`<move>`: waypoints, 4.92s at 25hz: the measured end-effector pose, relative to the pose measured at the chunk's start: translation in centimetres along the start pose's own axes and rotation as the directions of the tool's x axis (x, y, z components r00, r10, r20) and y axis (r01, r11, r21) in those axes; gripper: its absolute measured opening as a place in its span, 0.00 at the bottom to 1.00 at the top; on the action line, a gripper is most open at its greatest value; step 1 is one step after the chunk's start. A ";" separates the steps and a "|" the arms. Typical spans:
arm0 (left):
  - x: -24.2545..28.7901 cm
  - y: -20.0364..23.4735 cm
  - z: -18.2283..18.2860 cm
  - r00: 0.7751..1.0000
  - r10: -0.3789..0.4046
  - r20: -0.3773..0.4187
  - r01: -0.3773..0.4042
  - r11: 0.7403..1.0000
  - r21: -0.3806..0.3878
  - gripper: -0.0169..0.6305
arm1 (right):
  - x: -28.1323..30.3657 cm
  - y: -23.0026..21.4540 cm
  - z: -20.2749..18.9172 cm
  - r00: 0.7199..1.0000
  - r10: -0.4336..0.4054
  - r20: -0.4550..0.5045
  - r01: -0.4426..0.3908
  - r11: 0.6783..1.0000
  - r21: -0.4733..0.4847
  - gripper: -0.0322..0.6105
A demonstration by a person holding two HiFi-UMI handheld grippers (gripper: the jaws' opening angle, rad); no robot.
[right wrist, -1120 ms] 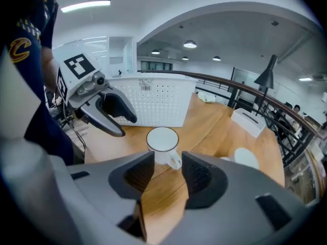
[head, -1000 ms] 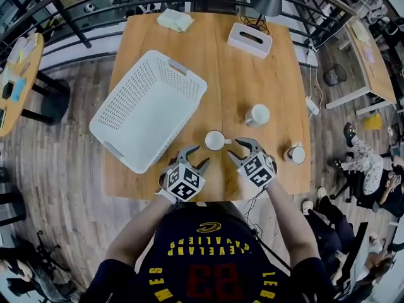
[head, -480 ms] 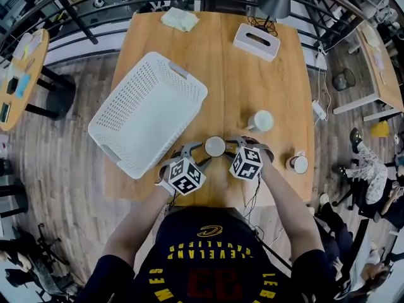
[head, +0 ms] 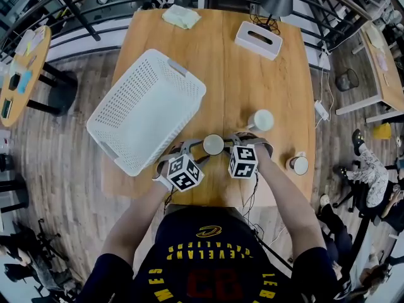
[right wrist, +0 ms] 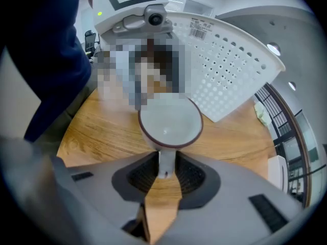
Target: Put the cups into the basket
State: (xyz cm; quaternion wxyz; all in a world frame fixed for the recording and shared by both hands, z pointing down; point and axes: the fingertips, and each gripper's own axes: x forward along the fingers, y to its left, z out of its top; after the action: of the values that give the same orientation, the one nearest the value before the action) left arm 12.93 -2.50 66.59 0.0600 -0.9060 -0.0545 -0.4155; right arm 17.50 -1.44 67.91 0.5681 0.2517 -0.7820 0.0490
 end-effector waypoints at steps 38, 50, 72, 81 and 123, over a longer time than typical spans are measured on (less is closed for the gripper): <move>-8.9 -3.8 7.1 0.972 0.169 0.163 -0.149 0.980 -0.128 0.37 | -11.4 1.1 3.4 0.988 0.010 0.156 0.002 0.997 -0.079 0.14; -20.0 -2.0 7.6 0.857 0.426 0.289 -0.322 0.881 -0.345 0.37 | -17.9 -1.5 12.1 0.937 0.136 0.323 -0.103 0.988 -0.117 0.14; -31.5 5.7 -1.3 0.779 0.529 0.336 -0.343 0.809 -0.478 0.37 | -16.6 -9.8 25.1 0.939 0.079 0.336 -0.066 0.997 -0.049 0.14; -32.9 7.2 -4.5 0.781 0.525 0.337 -0.325 0.804 -0.499 0.37 | -13.1 -12.0 28.7 0.951 0.084 0.299 -0.064 0.995 -0.075 0.14; -33.6 14.5 -14.8 0.816 0.503 0.284 -0.251 0.752 -0.610 0.37 | 8.8 -10.1 32.7 0.957 0.283 0.063 -0.258 0.929 -0.264 0.14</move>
State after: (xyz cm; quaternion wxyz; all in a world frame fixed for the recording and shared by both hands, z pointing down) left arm -17.75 -20.75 49.78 -0.1298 -0.9441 0.2433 -0.1805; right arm -8.18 -25.02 62.37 0.5434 0.0691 -0.8365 0.0142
